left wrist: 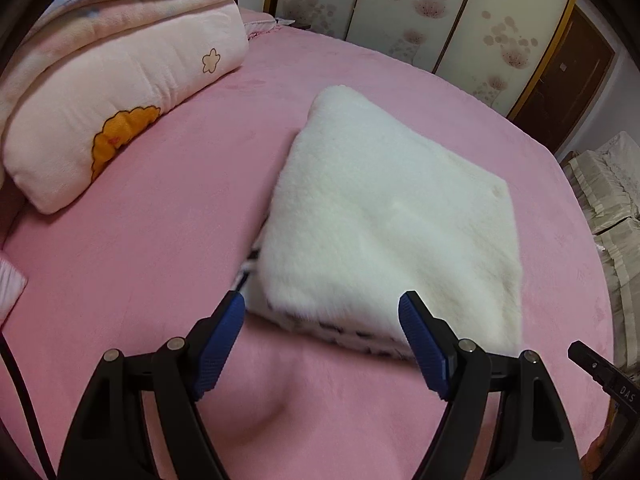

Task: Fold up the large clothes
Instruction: 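Carry the cardigan onto the black-and-white garment and lower it, then open both tools and withdraw from the stacked clothes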

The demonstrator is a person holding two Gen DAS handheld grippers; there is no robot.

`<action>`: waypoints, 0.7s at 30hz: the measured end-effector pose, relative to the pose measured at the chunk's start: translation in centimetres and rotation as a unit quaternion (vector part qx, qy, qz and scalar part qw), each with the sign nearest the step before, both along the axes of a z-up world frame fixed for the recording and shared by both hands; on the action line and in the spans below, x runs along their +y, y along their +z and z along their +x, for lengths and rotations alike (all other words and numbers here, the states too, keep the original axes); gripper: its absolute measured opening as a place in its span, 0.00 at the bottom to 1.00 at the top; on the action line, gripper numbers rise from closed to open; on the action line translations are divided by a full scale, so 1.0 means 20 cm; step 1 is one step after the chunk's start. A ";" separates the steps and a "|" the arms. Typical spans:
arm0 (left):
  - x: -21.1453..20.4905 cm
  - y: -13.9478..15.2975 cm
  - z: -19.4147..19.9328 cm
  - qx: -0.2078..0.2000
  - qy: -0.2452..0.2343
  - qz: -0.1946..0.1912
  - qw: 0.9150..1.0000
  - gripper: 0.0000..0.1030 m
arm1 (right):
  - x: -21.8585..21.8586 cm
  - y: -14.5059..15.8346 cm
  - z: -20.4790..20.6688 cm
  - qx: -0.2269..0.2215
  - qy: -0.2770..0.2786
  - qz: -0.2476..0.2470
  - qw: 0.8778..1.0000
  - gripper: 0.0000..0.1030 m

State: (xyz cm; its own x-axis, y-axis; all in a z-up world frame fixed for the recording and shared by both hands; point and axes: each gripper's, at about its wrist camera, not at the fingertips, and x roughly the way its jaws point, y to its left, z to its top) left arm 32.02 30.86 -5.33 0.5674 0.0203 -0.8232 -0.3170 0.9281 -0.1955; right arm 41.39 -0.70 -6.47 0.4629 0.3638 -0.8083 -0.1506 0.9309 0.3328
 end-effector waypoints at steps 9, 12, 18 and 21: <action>-0.34 0.27 -0.41 0.021 -0.011 0.021 1.000 0.76 | -0.26 0.33 -0.49 -0.030 0.004 -0.032 0.999 0.35; -0.46 0.32 -0.51 0.026 -0.040 0.034 0.998 0.76 | -0.33 0.42 -0.64 -0.045 0.000 -0.049 0.998 0.36; -0.73 0.42 -0.78 0.017 -0.074 0.051 0.996 0.76 | -0.44 0.49 -0.96 -0.062 0.006 -0.068 0.996 0.36; -0.85 0.43 -0.95 0.020 -0.084 0.036 0.996 0.76 | -0.48 0.50 -1.13 -0.069 0.007 -0.078 0.995 0.36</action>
